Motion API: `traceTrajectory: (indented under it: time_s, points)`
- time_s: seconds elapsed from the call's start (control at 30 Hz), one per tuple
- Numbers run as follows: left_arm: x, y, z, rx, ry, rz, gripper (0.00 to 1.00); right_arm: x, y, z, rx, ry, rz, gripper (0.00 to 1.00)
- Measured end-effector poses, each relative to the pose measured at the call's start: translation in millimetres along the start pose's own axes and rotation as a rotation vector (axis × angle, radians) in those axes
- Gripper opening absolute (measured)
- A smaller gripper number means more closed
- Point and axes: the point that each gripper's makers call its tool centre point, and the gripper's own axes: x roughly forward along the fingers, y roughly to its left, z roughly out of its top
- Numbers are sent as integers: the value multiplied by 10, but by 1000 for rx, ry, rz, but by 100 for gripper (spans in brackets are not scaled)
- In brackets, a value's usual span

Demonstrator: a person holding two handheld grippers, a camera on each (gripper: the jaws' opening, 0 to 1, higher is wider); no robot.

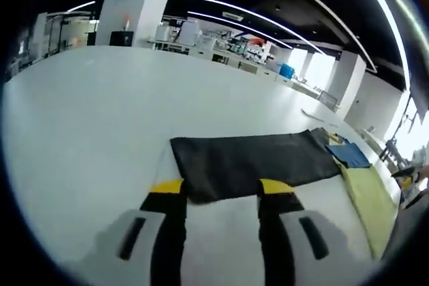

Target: Fold the garment on the visible template until the final outline fits inside the template.

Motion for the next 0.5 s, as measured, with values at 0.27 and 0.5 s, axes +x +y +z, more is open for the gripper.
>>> traceTrajectory:
  time_s: [0.27, 0.5]
  points:
    - [27, 203, 35, -55, -20, 91, 2, -8, -24, -10, 5, -4, -6, 98]
    - [18, 72, 159, -67, -37, 41, 0, -18, -34, -9, 15, -16, -8, 97]
